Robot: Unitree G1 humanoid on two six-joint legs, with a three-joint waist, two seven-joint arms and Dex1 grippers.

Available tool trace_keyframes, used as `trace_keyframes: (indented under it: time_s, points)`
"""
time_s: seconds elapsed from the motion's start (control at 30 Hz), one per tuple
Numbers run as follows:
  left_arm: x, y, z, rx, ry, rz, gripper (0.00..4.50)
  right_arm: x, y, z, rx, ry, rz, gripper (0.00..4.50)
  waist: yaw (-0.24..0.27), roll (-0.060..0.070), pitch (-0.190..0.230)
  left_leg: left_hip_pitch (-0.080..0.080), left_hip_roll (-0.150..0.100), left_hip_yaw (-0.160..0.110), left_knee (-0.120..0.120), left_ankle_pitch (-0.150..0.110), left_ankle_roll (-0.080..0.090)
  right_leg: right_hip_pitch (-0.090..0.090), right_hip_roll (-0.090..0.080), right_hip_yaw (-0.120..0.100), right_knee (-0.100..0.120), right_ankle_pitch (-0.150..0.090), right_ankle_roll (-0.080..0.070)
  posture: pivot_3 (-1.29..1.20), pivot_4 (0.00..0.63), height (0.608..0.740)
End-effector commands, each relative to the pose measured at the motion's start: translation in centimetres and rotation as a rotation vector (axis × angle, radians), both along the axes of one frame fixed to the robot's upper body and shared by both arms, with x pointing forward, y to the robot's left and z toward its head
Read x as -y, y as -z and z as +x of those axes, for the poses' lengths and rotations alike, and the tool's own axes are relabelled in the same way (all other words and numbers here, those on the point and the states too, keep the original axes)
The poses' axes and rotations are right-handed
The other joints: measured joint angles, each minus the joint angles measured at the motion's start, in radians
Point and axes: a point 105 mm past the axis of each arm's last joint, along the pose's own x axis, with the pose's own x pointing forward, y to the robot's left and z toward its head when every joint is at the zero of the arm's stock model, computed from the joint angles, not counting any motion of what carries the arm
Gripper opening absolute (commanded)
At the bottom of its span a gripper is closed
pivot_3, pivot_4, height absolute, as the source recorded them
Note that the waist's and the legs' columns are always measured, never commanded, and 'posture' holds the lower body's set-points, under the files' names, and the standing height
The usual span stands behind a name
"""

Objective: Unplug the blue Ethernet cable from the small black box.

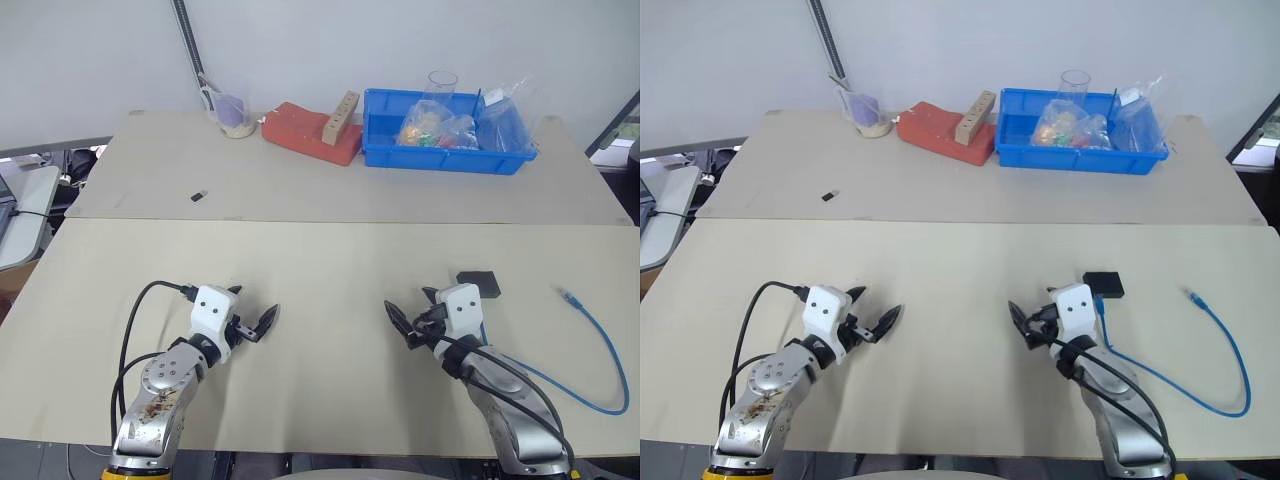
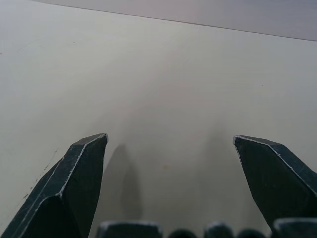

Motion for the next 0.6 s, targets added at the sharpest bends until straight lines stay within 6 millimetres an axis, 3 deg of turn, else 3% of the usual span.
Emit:
trace_keyframes:
  time_s: [0.03,0.2,0.33,0.47,0.6]
  points:
    - [0.6,-0.9,0.3,0.037,0.059,-0.01,4.44,0.5,-2.1,-0.7,0.077,0.009,-0.014,4.5,0.0,0.0,0.0,0.0,0.0,0.0,0.0,0.0,0.0,0.0,0.0,0.0,0.0,0.0,0.0,0.0,0.15,0.74]
    - [4.9,-4.4,1.0,0.099,0.453,-0.028,4.44,3.4,-4.3,-4.1,0.089,0.068,-0.099,4.5,0.031,0.001,0.0,-0.003,-0.001,-0.001,0.0,0.0,-0.001,0.0,0.0,0.0,0.0,0.0,0.0,0.0,0.15,0.74]
    - [7.7,-6.2,0.5,0.122,0.752,0.017,4.44,5.3,-5.5,-6.1,0.063,0.111,-0.152,4.5,0.02,0.003,-0.002,-0.002,-0.003,0.0,0.001,0.001,-0.001,0.001,-0.001,0.0,-0.001,0.0,0.001,0.0,0.15,0.74]
    - [9.7,-7.9,0.6,0.166,0.918,0.027,4.44,7.0,-6.1,-6.5,0.051,0.156,-0.139,4.5,0.003,0.003,-0.002,-0.001,-0.003,0.0,0.001,0.001,-0.001,0.001,0.002,0.001,-0.001,0.0,0.001,0.0,0.15,0.74]
    - [11.7,-9.5,0.9,0.224,1.034,0.039,4.44,9.0,-4.7,-5.4,-0.026,0.213,-0.092,4.5,0.002,0.002,-0.002,-0.001,-0.003,0.0,0.001,0.001,-0.001,0.001,0.003,0.001,-0.001,0.0,0.0,0.0,0.15,0.74]
